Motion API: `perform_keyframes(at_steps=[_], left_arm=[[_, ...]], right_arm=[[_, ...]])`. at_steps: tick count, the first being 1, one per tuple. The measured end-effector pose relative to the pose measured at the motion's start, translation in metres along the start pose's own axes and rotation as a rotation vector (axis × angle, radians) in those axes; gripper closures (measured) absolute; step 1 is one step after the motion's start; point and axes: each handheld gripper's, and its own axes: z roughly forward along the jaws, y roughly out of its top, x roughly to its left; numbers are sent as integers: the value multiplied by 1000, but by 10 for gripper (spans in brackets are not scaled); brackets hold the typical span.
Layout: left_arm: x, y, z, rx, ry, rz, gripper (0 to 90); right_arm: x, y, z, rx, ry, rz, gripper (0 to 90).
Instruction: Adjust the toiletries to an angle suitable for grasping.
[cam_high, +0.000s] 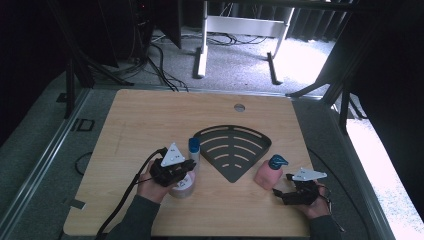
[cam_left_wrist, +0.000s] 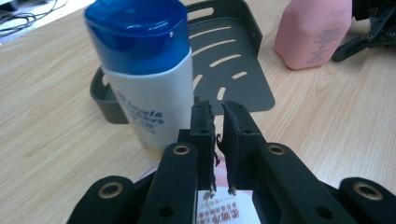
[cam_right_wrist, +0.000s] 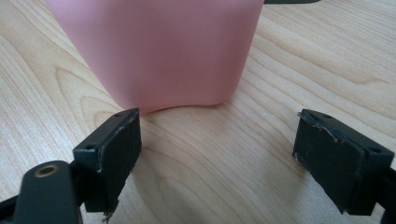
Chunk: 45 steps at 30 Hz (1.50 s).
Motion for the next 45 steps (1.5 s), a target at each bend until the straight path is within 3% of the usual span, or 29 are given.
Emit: perform_keyframes(at_steps=[13,30,45], left_arm=[[1,0,21,78,17,5,836],[5,-1,24,137,47,8,830],[18,-2,25,165,89,-36,821]], right_arm=[[0,0,0,0,0,0,147],[0,0,0,0,0,0,147],[0,0,0,0,0,0,147]])
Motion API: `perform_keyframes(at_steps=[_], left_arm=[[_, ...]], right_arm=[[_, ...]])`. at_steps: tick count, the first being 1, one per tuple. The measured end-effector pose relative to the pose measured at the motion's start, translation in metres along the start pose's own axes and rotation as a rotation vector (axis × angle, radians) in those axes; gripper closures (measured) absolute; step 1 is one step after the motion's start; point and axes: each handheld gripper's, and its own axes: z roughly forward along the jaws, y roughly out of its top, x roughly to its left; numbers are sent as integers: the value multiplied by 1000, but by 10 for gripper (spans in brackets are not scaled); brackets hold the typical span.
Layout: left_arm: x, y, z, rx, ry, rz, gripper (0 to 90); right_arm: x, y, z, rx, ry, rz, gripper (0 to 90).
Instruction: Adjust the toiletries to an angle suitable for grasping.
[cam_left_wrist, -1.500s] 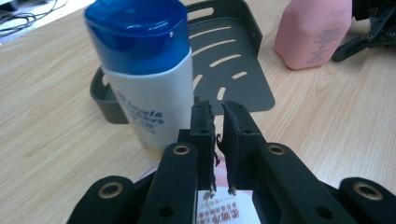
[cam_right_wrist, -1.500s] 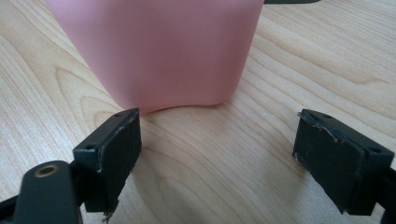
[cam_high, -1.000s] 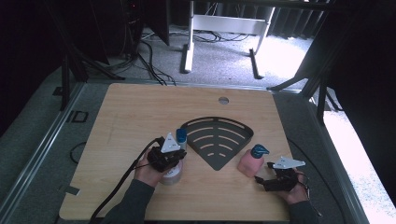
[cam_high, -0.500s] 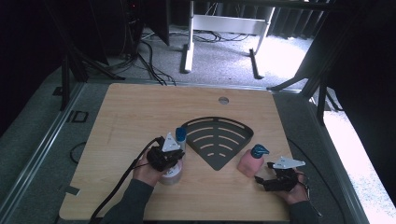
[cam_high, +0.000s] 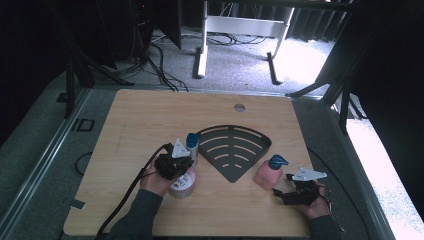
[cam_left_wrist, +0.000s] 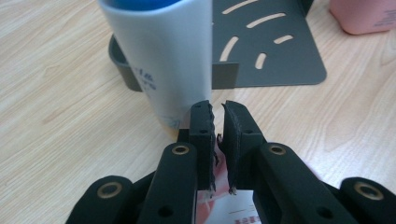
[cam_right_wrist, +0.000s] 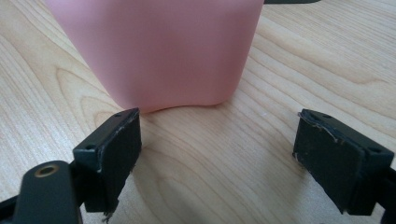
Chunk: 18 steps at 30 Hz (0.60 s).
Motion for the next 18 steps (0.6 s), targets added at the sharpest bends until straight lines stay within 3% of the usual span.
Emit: perform_keyframes(at_steps=[18], left_arm=[[23,-2,6,12,29,-81,816]], right_arm=[[0,0,-1,-1,0,0,162]])
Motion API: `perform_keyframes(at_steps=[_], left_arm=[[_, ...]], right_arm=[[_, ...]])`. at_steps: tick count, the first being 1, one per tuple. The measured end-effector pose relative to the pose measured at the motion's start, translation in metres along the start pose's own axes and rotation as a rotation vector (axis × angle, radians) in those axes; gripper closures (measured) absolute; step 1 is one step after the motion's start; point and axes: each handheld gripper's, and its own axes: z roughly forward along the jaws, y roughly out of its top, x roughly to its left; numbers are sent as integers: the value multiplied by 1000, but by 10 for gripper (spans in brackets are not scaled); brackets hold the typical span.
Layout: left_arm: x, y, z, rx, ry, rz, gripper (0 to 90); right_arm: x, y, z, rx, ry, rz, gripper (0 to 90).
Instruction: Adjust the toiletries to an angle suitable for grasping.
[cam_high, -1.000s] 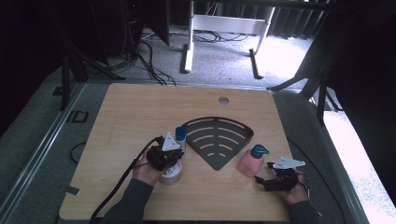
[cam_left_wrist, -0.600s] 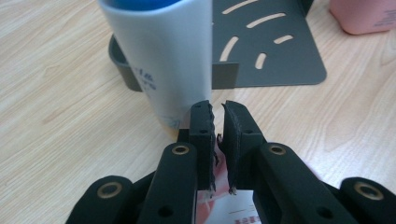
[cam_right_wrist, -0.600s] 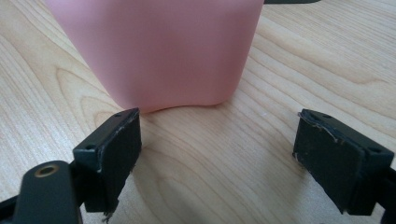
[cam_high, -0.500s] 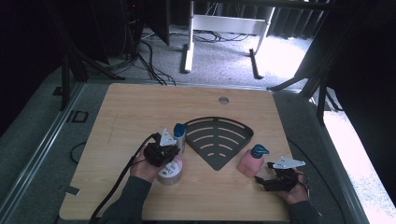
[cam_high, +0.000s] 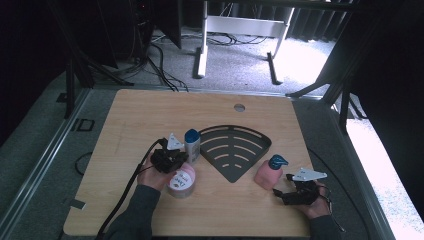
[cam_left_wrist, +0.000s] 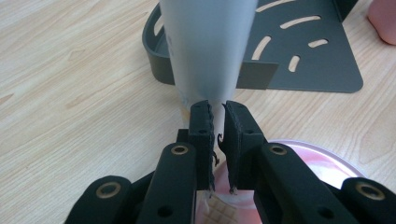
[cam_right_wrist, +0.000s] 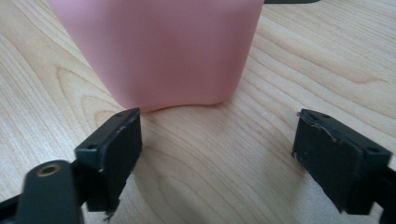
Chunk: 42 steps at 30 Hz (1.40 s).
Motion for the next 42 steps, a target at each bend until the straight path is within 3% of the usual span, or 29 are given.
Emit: perform_keyframes(at_steps=[6,13,17,20,25,34,42], left_arm=[[3,-2,2,-3,2,-15,813],[0,-7,-6,-36,9,-15,815],[0,-7,-11,-57,14,-17,814],[0,-7,-14,-73,10,-16,822],[-2,-8,-17,-70,9,11,867],[-5,-14,-24,-78,-2,13,892],[-11,-16,-26,-99,-37,26,837]], right_arm=[[-3,-3,-6,-18,-5,17,352],[-11,1,-14,-18,-69,75,748],[-14,9,-17,-53,-106,105,894],[-16,14,-19,-76,-133,111,899],[-19,23,-16,-100,-117,110,900],[-21,42,-8,-126,-53,79,900],[-17,43,-6,-128,4,58,900]])
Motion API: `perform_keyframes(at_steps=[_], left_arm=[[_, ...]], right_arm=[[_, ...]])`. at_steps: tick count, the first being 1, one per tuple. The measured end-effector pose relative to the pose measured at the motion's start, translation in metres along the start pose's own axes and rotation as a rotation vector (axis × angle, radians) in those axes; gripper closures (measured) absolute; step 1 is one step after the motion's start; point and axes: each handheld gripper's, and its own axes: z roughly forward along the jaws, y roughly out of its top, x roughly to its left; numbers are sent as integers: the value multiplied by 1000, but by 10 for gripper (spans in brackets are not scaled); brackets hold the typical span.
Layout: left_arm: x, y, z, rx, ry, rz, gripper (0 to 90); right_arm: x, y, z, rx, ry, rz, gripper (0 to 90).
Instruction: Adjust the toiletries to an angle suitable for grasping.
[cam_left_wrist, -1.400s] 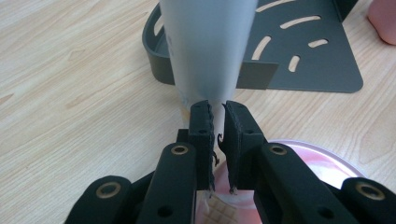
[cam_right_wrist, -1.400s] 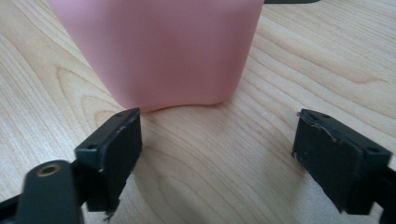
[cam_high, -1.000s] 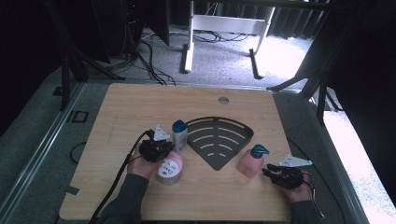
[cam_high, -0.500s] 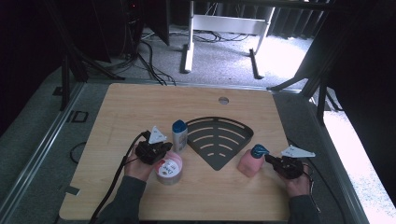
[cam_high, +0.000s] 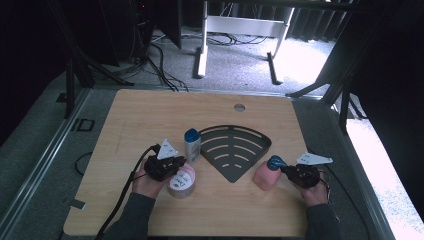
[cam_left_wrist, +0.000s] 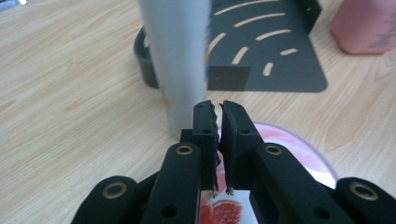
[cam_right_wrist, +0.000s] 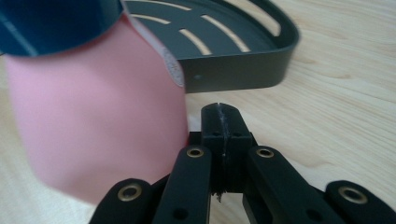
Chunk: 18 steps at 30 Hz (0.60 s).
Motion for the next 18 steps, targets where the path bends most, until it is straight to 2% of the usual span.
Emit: perform_keyframes(at_steps=[9,14,18], left_arm=[[-5,0,4,-4,-28,3,823],[-6,0,5,-5,-40,5,823],[-7,0,8,3,-45,8,823]], right_arm=[[13,-1,2,4,56,-41,900],[12,4,10,29,35,-56,898],[11,10,16,31,53,-64,899]])
